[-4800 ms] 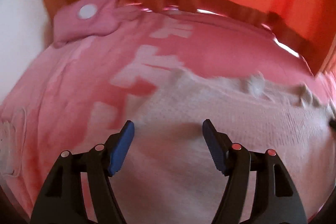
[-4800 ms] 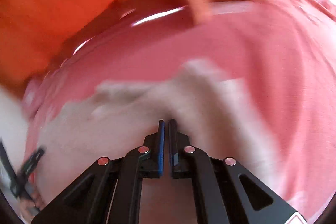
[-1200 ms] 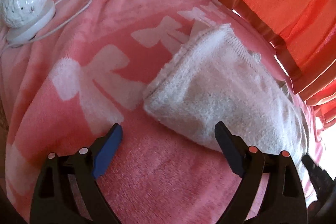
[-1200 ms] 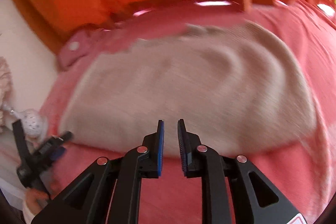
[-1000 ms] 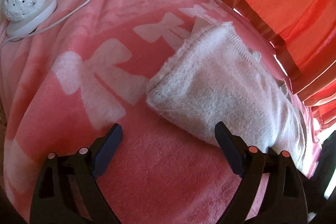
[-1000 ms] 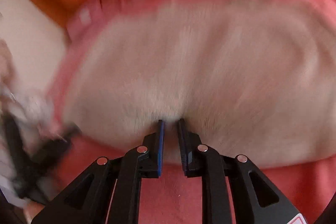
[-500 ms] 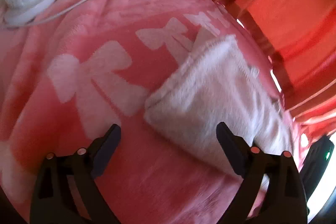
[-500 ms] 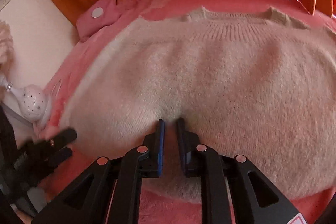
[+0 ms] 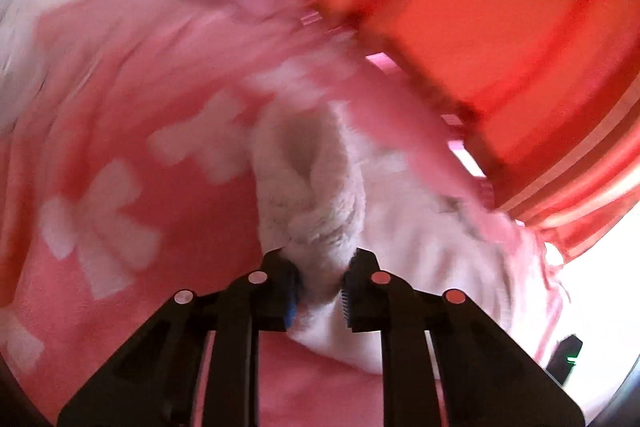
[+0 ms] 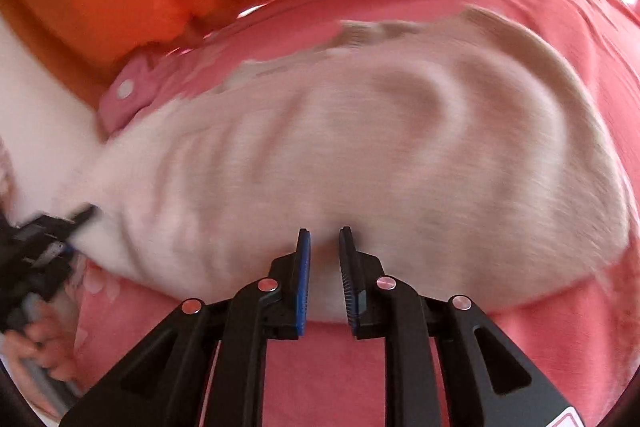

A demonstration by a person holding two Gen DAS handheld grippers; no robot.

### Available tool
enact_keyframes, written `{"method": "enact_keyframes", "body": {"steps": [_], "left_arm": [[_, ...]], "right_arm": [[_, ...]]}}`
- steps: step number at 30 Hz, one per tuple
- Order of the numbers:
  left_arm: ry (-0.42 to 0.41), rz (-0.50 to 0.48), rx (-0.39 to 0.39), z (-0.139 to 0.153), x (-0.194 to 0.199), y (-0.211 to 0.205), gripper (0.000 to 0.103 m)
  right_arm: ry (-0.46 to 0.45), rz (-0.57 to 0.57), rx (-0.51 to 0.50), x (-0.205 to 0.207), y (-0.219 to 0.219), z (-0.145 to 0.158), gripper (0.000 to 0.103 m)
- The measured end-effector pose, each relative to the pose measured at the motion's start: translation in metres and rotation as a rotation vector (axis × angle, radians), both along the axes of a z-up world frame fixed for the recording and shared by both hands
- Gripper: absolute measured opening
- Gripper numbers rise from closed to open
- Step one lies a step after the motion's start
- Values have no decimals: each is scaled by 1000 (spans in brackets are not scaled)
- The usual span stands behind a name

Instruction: Fold small clothes

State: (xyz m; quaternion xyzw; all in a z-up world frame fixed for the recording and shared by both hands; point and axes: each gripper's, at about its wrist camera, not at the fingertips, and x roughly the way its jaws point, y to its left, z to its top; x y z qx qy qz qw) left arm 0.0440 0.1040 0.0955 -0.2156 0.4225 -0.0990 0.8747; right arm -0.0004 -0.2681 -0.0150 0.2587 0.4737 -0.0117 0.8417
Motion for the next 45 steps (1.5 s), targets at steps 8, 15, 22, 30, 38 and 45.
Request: {"method": "enact_keyframes", "body": {"steps": [8,15,22,30,38,45], "left_arm": [[-186,-384,73,54,-46,-175,14],[21,-561,255,-60,-65,-298,16],[-118,-549,235,-34,-97,-254,52],[-142,-380,470,-47,-88,-185,85],[-43,-346,505,-81,-70,-164,83],[67,-373,454,-93,-57,-158,39]], "right_arm": [[-97,-142,237,-64,-66,10,25],[-104,-258,229,-116,-118,11,31],[-155,-272,261,-126,-132,12,42],[-180,-237,223,-74,-124,30,62],[-58,-164,205,-21,-91,8,61],[-319,-114,224,-42,-109,74,15]]}}
